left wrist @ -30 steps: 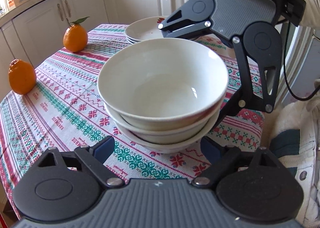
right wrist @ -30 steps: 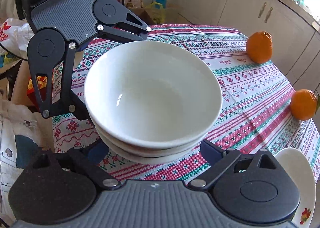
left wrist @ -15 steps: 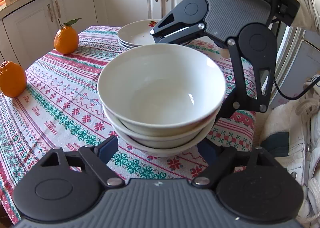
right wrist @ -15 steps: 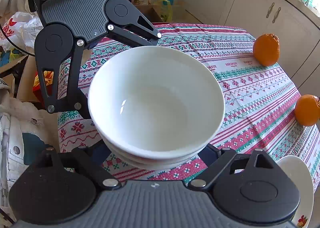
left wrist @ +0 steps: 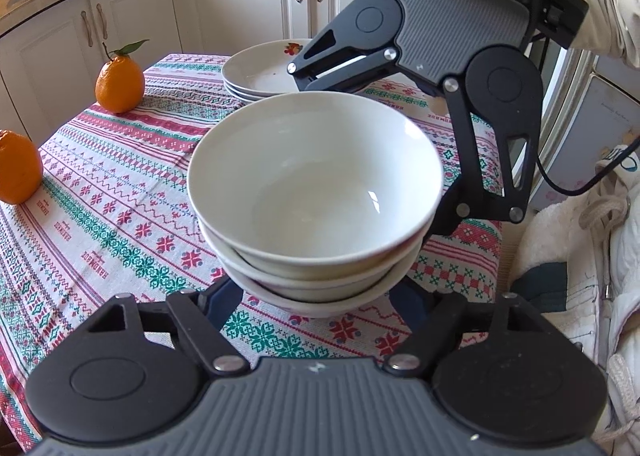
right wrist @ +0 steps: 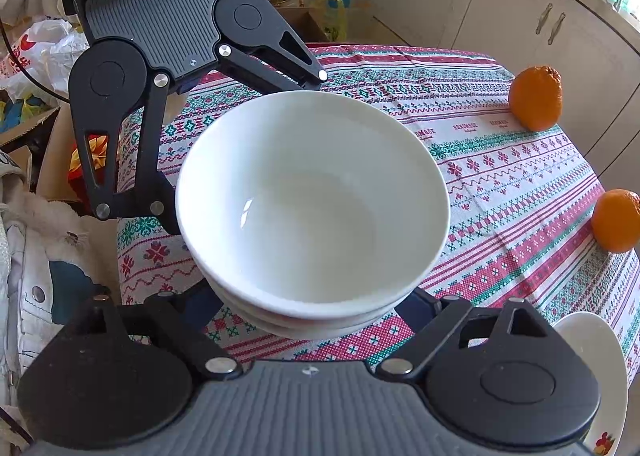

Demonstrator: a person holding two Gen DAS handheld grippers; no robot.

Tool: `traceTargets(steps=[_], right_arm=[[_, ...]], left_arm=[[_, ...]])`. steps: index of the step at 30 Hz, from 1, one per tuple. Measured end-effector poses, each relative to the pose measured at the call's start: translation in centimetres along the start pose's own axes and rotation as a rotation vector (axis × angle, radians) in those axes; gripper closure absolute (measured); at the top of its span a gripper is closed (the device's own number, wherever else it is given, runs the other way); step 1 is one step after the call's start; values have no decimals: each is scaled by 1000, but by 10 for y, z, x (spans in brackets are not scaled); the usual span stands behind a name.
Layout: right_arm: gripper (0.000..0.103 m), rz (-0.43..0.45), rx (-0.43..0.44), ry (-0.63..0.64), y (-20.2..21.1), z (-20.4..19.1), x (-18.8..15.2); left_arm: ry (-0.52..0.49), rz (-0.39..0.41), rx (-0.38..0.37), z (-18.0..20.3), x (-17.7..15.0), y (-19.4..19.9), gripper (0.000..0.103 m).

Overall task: Organize plates and bowls
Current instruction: 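Lift the bowl stack with both tools and carry it over the plate stack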

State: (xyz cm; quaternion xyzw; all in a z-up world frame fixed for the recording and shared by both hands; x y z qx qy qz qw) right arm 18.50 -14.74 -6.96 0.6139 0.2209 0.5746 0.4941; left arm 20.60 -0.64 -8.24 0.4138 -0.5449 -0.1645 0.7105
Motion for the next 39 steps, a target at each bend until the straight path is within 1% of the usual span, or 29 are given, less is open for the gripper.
traceTargets(steps=[6,13,20,25,29,39], right_arm=[[10,2,3,9,-1,0,0],[11,16,16,-13,0,3,-1],[11,33,34,-20,7,9,-4],[11,54,40,-30,21,21,-10],[11,71,25,-32,37,35,-19],[11,69,-73,-46,78,78,-60]], left_arm=[[1,-7,3,0,1,0,23],[3,-12,12,2,1,2,24],[18,-15,24,6,11,5,24],[11,-1,39,10,30,7,24],[-5,8,41,14,51,3,24],[-69,45,16,13,118,-35,24]])
Point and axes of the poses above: each gripper's, at about its wrist camera, not at the fingertips, and y roughly against the way its jaws point, z to its right, x to its top, the point moved 2 cm from there along -y, roughly the way its jaws point, and after that the axes turned 8 degrees about y, right-handed, at the moved point
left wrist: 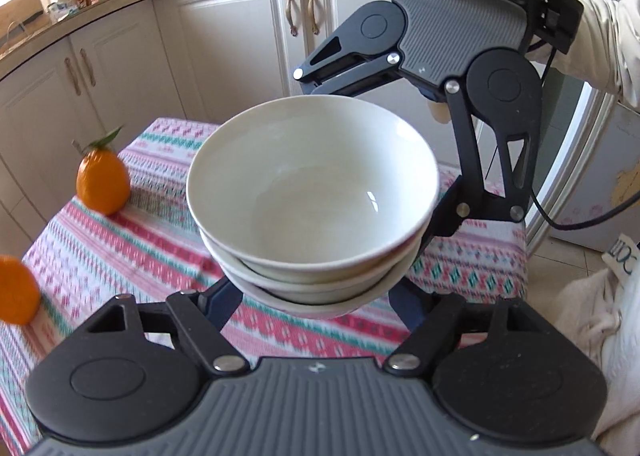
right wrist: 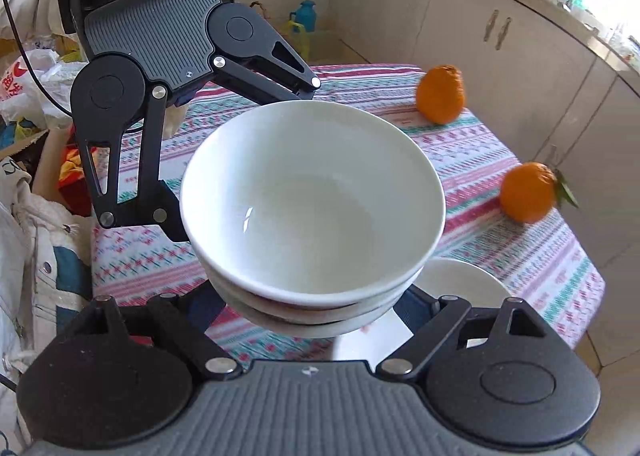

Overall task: Organize plates and bowls
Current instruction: 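Lift the bowl stack with both tools and carry it over the plate stack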

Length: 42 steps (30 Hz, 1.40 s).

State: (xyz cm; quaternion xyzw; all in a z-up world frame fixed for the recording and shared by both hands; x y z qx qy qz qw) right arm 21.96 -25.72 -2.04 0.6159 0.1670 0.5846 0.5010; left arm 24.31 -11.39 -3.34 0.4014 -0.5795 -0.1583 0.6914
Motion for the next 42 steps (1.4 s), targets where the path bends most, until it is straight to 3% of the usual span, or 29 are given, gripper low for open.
traceTargets(steps=[8,17,38,40,42], right_arm=[[11,-30,-73,-34,12,42,-39],[11,-42,-71,-95,0,67,-72],[10,-25,-58,-170,-7,81,-90],[4,-22,-58,-170,-7,80,-90],[0,-11,-62,-167,-5,78,-89]], left_arm=[[-27,13,-31,-9,41,-49,24],[-21,-28,-54,-19,50,-90,23],[-29,-25,-46,-19,55,-103,23],[-18,-21,-41,-17,53,-101,21],[-31,-18,-26,-15,51,-99,11]])
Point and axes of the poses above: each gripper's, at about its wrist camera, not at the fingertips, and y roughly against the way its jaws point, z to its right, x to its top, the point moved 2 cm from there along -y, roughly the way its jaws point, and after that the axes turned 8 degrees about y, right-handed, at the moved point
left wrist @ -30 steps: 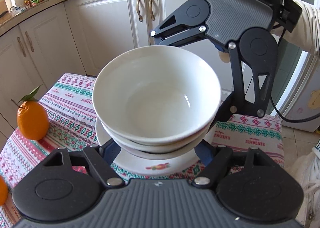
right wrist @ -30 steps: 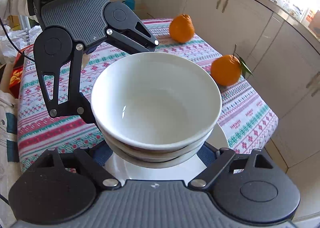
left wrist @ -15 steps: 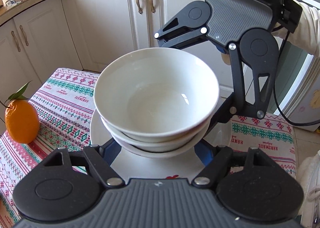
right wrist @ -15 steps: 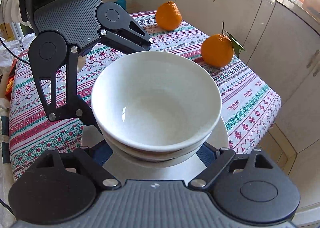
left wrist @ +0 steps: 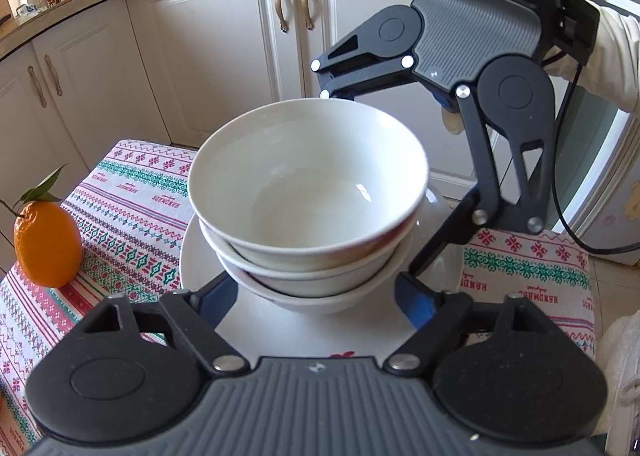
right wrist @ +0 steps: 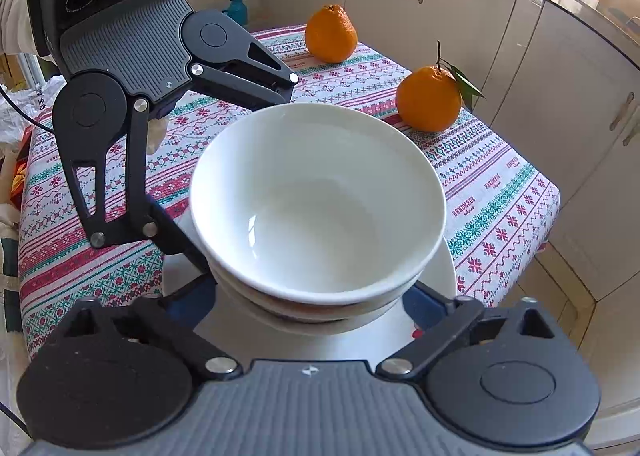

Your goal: Organize plates and bowls

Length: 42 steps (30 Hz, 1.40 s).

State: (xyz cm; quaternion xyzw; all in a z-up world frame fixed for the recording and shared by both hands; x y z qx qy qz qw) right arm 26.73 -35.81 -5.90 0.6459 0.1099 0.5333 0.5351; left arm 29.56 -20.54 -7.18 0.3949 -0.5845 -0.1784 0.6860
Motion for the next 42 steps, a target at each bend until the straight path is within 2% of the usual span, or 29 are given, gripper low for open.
traceTargets(steps=[5,8,15,19,22,27,31,35,38,42], right_arm=[[0,-16,-39,-8,3,-6,-1],[0,-16,-63,-23,9,-11,-1],[0,-42,-191,-76,27,-33,2],[0,-54,-279,-175,37,-49,4],[0,-82,-390,-302,41,-64,4],[0,-104,-578,-537,54,-93,6],[0,-67,-673,-660,71,-118,12],[0,23,-711,-733,90,-138,23],[0,44,-752,-732,95,-147,29],[0,59,-758,-742,96,-152,32]], left_arm=[[13,31,60,2,-4,14,8],[41,80,100,6,-7,31,3],[69,176,221,25,-21,65,3],[165,238,275,34,-32,82,2],[278,270,394,43,-42,93,1],[486,274,474,56,-51,113,1],[624,259,542,59,-57,131,1],[659,257,593,65,-61,145,1],[651,270,617,74,-62,154,1],[652,287,646,82,-61,160,1]])
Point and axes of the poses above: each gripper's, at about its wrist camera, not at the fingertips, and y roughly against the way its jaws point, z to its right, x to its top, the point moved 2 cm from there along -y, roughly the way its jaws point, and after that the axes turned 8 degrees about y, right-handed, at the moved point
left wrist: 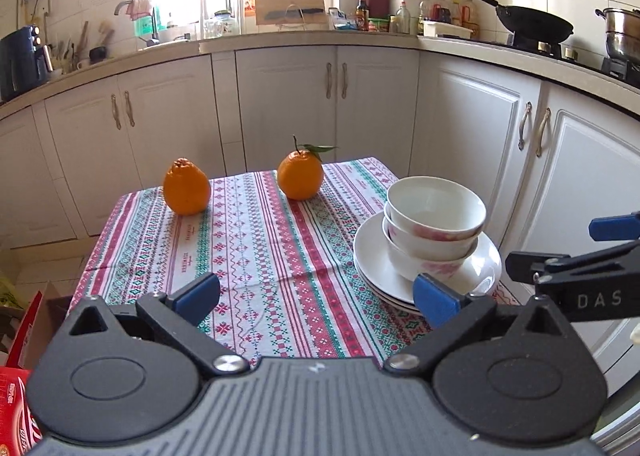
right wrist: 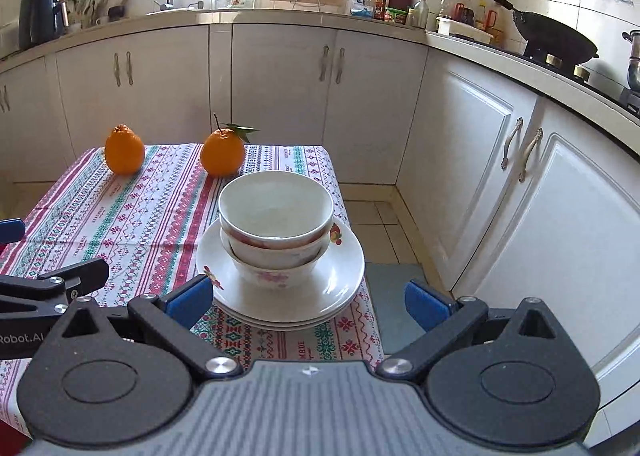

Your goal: Organize plates and bowls

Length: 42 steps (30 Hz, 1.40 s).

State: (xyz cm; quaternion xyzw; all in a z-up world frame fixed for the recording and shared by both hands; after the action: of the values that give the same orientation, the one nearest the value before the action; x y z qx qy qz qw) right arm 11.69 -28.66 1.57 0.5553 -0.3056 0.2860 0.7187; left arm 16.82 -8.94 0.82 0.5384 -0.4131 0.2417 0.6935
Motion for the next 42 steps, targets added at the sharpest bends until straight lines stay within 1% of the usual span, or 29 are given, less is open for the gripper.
traceTargets(steps=[8,22,42], right_arm=[[0,3,-13,-10,2,-2,-1],[0,-7,-21,-7,-2,-1,-2],[0,5,-30,-2,-2,0,0]], left_arm=[[3,1,23,2,-1,2,1],[6,-12,27,4,-2,0,1],[10,-11,23,5,1,0,1]])
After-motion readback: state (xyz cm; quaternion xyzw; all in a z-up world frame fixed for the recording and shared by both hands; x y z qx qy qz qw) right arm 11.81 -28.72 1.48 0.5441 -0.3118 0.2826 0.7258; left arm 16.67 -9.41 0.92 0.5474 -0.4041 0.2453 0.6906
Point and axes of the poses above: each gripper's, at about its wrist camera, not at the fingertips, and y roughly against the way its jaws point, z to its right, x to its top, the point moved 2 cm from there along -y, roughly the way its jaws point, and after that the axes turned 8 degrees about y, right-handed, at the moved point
